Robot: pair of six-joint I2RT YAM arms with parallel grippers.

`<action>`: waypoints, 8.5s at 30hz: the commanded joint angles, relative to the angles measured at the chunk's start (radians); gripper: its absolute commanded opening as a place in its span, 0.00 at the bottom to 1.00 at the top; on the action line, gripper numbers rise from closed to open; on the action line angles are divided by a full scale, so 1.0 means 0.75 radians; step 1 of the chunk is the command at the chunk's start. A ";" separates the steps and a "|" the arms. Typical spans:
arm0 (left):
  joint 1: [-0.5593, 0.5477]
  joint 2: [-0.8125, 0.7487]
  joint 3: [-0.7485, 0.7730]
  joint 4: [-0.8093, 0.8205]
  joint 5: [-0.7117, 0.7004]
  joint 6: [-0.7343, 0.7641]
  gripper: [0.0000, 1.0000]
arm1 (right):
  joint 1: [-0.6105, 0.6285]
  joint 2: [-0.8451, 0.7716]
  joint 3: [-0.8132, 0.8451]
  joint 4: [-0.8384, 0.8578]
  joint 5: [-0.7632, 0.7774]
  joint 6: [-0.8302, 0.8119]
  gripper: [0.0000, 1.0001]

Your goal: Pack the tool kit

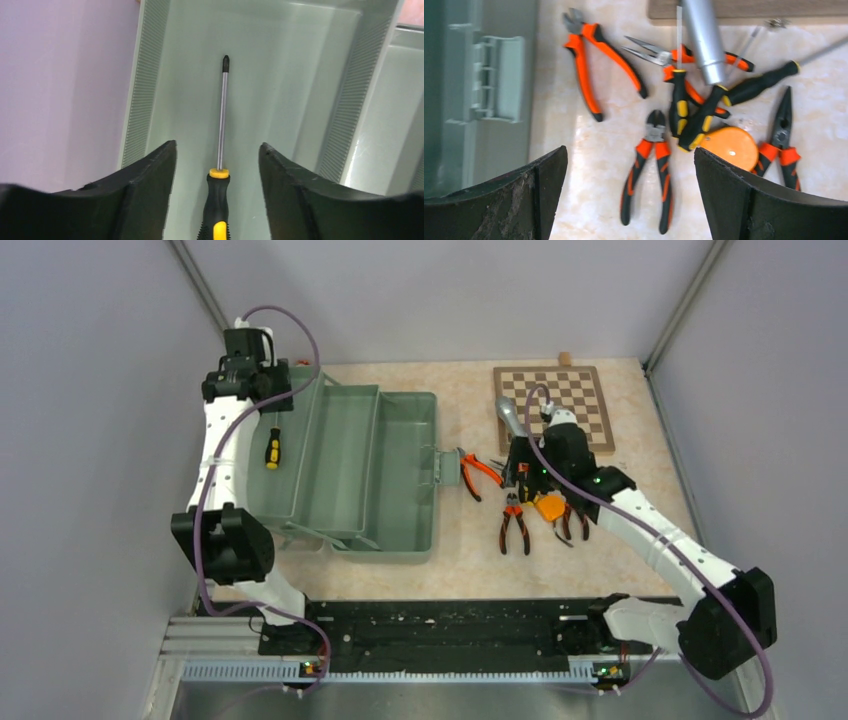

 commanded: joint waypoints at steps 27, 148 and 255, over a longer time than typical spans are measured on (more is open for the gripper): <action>-0.292 -0.824 -0.652 0.492 0.805 -0.536 0.82 | -0.371 0.559 -0.125 0.247 -0.284 0.301 0.43; -0.160 -0.256 0.081 0.061 0.186 -0.162 0.93 | -0.078 0.126 -0.077 0.110 0.042 0.087 0.72; -0.262 -0.350 -0.006 -0.134 -0.091 -0.038 0.00 | 0.180 -0.122 0.092 0.166 -0.007 0.039 0.93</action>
